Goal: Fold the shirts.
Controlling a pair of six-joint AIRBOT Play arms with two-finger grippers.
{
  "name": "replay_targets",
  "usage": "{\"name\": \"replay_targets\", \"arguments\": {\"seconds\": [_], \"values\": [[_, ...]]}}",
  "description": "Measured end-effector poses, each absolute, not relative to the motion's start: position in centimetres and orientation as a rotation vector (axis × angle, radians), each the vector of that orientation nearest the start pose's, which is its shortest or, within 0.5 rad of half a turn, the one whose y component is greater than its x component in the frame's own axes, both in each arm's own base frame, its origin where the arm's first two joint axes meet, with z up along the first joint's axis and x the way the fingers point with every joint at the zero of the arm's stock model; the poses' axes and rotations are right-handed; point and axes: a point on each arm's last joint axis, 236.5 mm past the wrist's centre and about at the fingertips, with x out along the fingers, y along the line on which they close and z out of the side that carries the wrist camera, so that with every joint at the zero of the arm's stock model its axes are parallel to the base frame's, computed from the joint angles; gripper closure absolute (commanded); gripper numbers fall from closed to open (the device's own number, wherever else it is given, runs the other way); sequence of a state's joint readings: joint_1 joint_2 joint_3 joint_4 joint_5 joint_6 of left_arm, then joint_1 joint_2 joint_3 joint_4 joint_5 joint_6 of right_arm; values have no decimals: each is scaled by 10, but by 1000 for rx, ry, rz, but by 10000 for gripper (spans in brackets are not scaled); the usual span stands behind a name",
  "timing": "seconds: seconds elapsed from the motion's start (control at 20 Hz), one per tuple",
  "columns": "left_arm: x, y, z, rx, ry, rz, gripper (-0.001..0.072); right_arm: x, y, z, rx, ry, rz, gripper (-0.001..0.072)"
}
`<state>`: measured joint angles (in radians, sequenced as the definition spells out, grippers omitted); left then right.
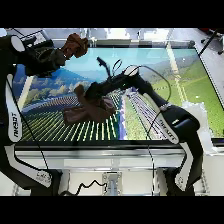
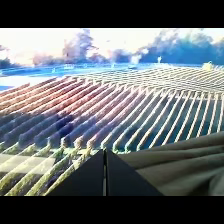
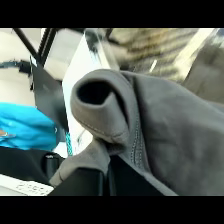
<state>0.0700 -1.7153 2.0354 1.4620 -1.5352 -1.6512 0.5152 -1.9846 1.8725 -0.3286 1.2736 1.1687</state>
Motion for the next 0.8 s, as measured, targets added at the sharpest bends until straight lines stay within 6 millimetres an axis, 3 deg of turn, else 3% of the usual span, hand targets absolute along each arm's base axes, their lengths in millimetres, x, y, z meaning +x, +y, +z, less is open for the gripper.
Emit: {"name": "replay_targets", "arguments": {"seconds": [0.2,0.4,0.55,0.8], "values": [[487,18,114,-178,1208,7,696,342,497,13,584,1348,1331,679],[486,7,120,-191,1197,-57,696,337,529,-22,681,1382,1296,663],[486,0,122,-200,1193,-91,696,346,545,-19,702,1330,1307,418],[486,-4,123,-209,1189,-114,695,362,548,3,705,1249,1340,415]]}}
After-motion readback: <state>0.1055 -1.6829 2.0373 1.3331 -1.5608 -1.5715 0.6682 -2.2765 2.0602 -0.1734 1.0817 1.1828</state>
